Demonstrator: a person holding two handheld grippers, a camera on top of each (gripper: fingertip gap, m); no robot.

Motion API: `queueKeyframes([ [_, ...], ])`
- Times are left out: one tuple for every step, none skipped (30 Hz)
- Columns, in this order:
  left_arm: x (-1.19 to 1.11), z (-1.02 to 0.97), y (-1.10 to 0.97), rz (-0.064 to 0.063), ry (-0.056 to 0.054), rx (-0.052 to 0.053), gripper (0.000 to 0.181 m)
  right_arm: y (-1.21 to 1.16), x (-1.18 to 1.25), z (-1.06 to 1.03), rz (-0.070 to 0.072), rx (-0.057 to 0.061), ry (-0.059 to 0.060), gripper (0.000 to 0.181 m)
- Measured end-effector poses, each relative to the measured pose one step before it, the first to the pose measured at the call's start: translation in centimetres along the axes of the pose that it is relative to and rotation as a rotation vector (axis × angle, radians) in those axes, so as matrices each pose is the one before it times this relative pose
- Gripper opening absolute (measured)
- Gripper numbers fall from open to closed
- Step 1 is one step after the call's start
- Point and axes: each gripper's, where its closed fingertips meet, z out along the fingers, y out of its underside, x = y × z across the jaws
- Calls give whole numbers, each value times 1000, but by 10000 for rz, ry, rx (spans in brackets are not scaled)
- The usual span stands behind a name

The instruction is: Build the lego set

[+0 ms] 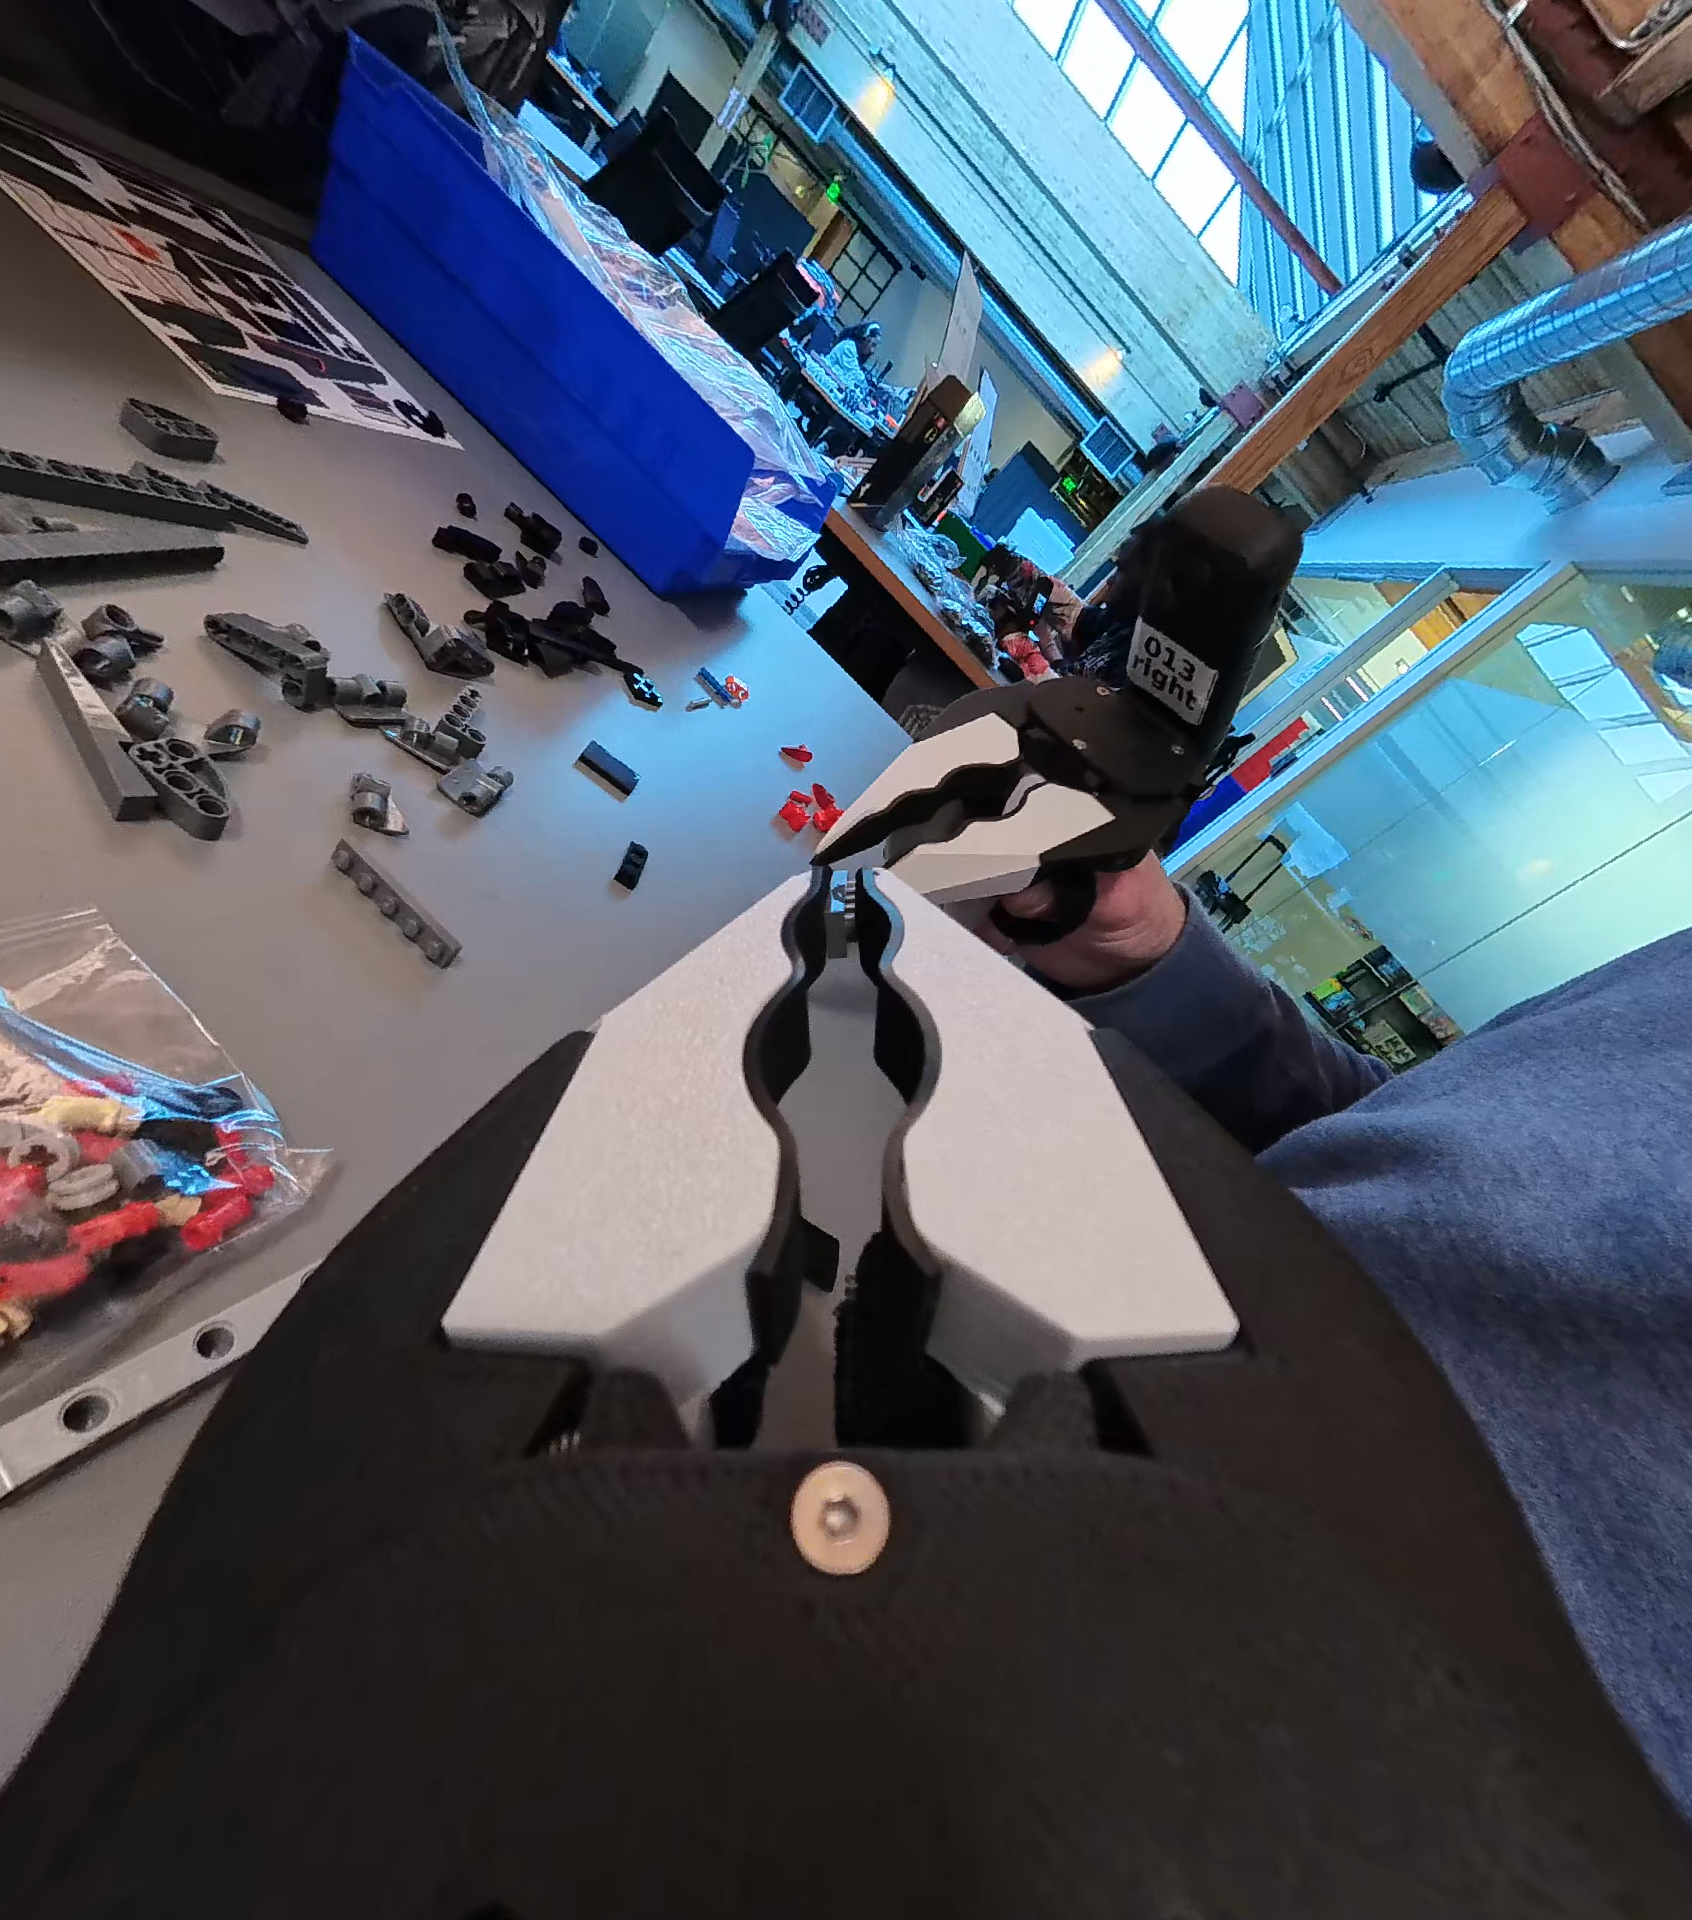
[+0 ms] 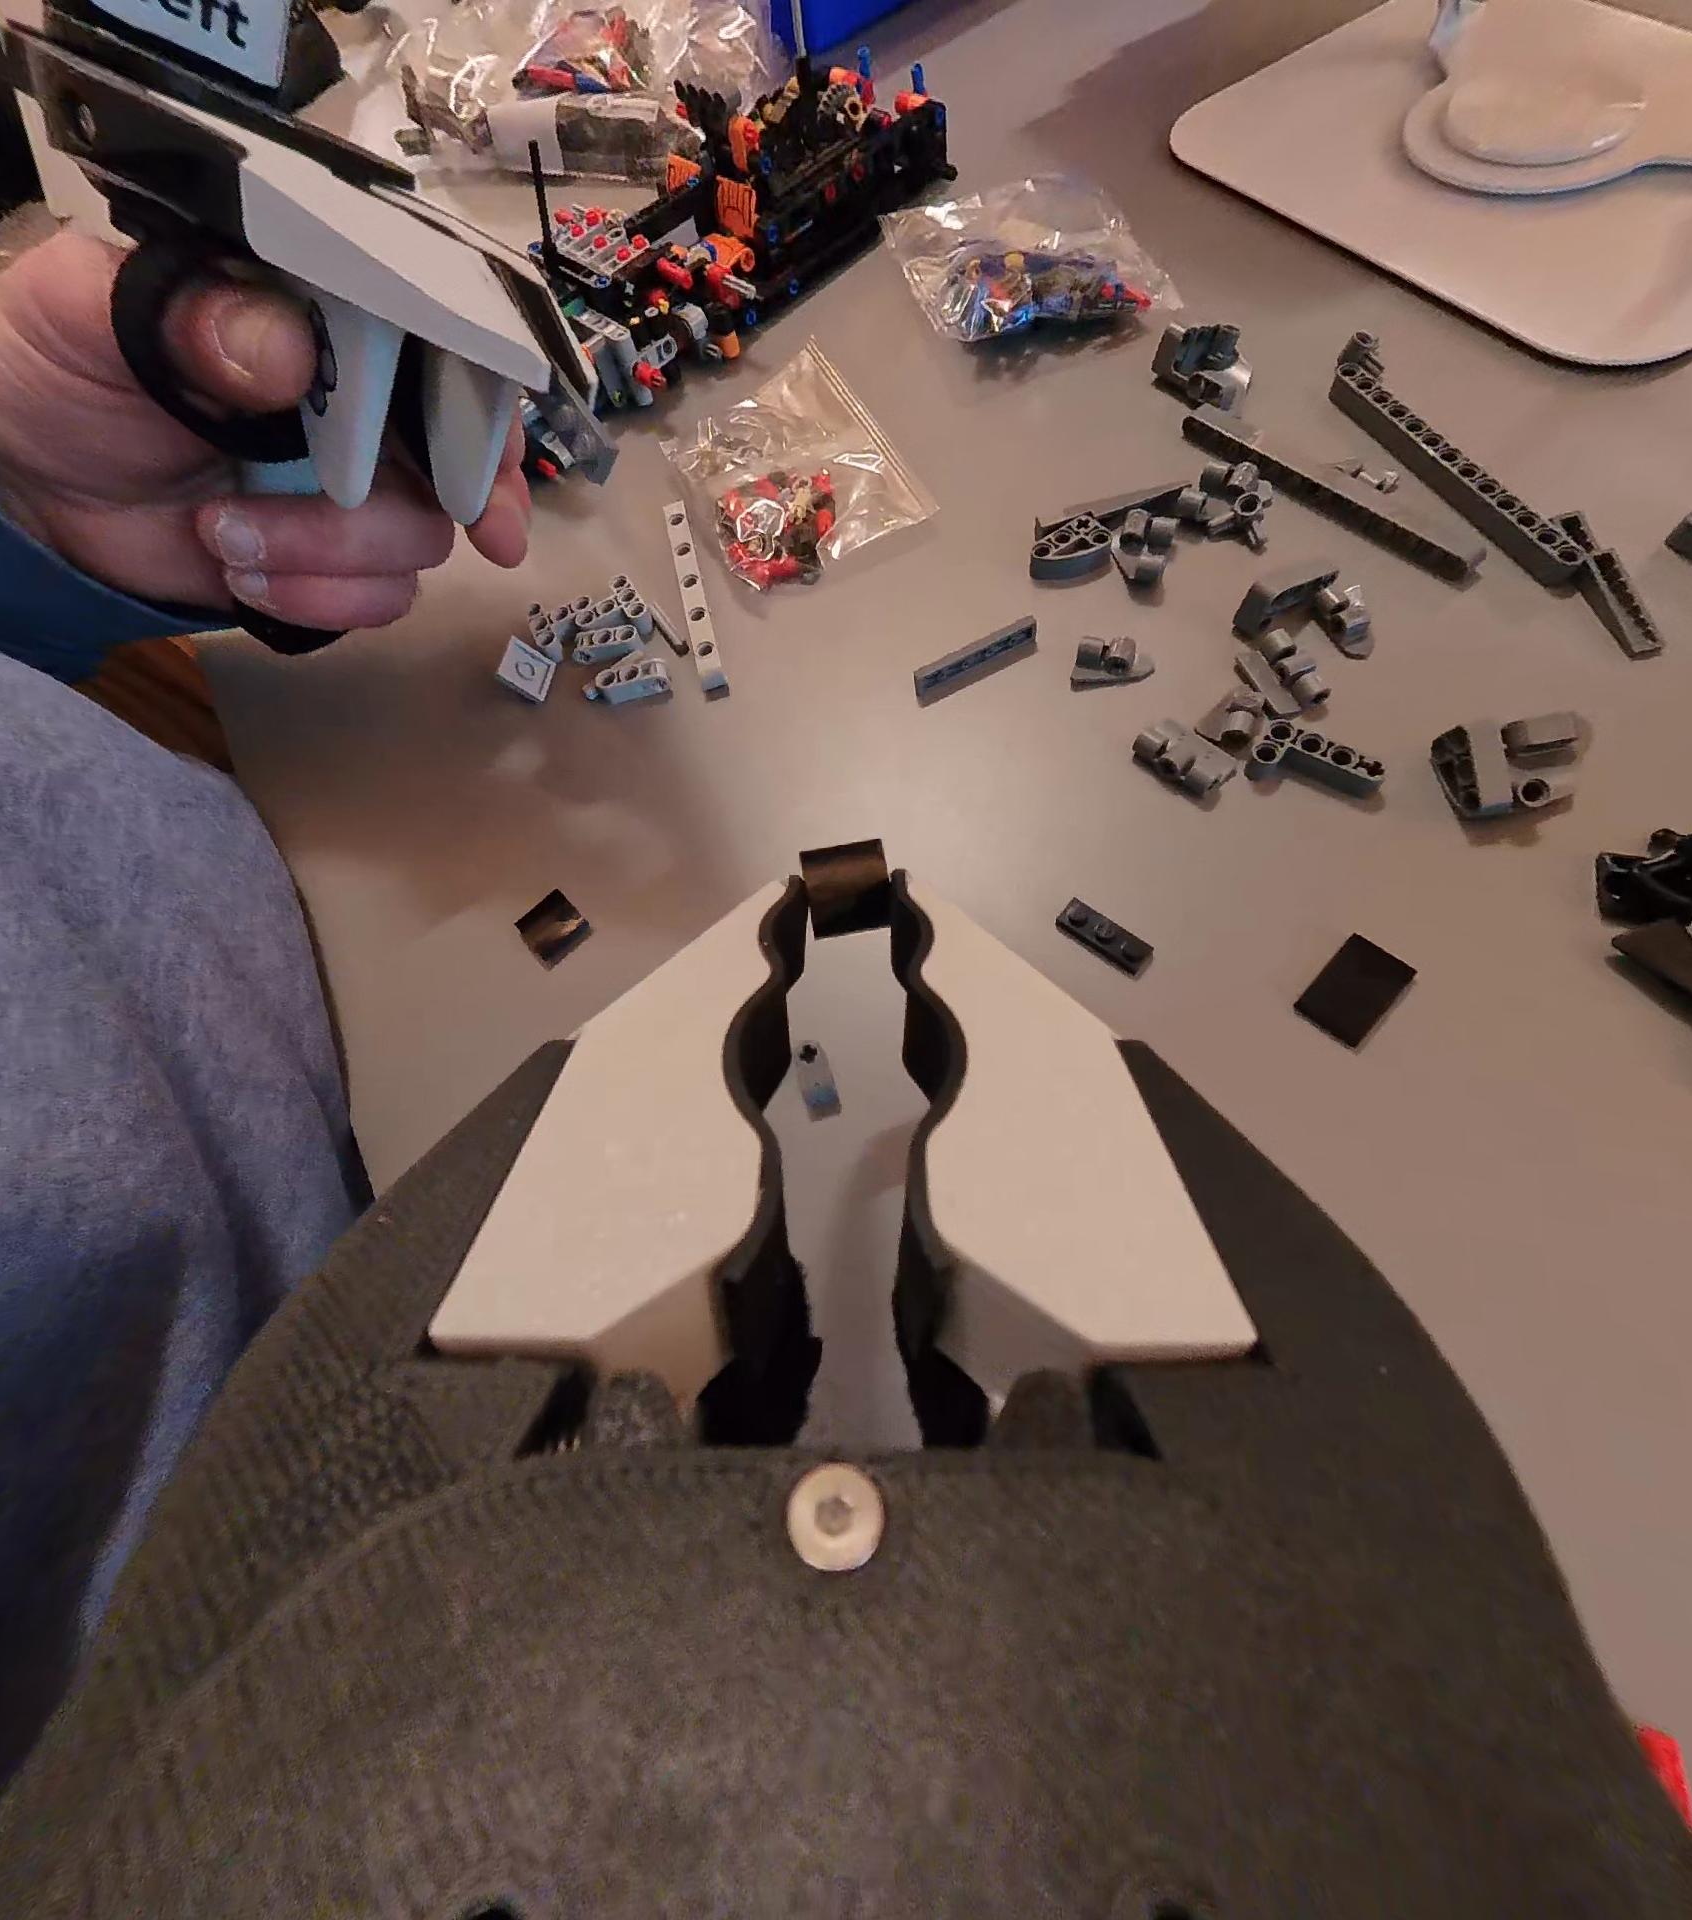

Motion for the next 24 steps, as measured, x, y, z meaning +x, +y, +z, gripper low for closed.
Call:
queueKeyframes([
  [-20,39,10,-9,5,-2,3,-90,-39,5,12,36,-38,13],
  [-7,27,1,-12,8,0,3,-77,-39,26,4,23,-33,13],
  [-19,26,10,-13,3,-1,3,-59,-59,28,1,19,-36,13],
  [-29,27,10,-6,0,0,3,-91,-82,31,4,26,-47,13],
  [-32,5,7,-8,-1,1,3,-84,-84,32,3,33,-44,13],
  [-23,17,3,-14,0,6,3,-101,-67,22,-3,33,-33,13],
  [-33,11,4,-18,-2,8,3,-92,-62,13,-8,32,-26,13],
  [-24,10,6,-19,4,6,3,-100,-53,8,-11,32,-19,13],
  [-7,19,12,-16,2,6,3,-101,-48,1,-8,34,-23,13],
  [-17,21,14,-12,2,0,2,-123,-65,-4,1,45,-37,13],
  [-15,14,22,-9,0,-2,3,-134,-68,-5,9,55,-43,13],
  [-20,8,15,-12,-2,1,3,-126,-60,7,9,52,-37,13],
  [-3,11,0,-15,4,6,3,-119,-50,3,2,47,-34,13],
  [-11,12,6,-15,3,7,3,-118,-70,11,-4,46,-36,13],
  [-12,11,0,-10,0,6,3,-121,-65,7,-11,53,-30,13],
  [-20,8,7,-8,-4,2,3,-110,-43,5,-20,54,-21,13],
  [-28,18,22,-11,-5,4,3,-107,-40,10,-23,49,-19,13],
  [-16,4,2,-17,2,8,2,-109,-28,12,-16,57,-24,13],
  [-21,16,5,-18,-1,4,3,-145,-41,-2,-10,76,-29,13],
  [-18,11,9,-16,-2,5,2,-162,-26,-8,-6,91,-31,13],
  [-14,25,7,-17,1,5,2,-187,-24,-13,9,102,-36,13],
  [-4,30,0,-11,-2,2,2,-216,-59,-31,49,135,-81,13],
  [-1,23,1,-3,-4,1,2,-329,-104,-56,117,197,-141,13],
  [5,38,-5,-6,-1,3,2,-386,-74,-95,174,246,-159,13],
])
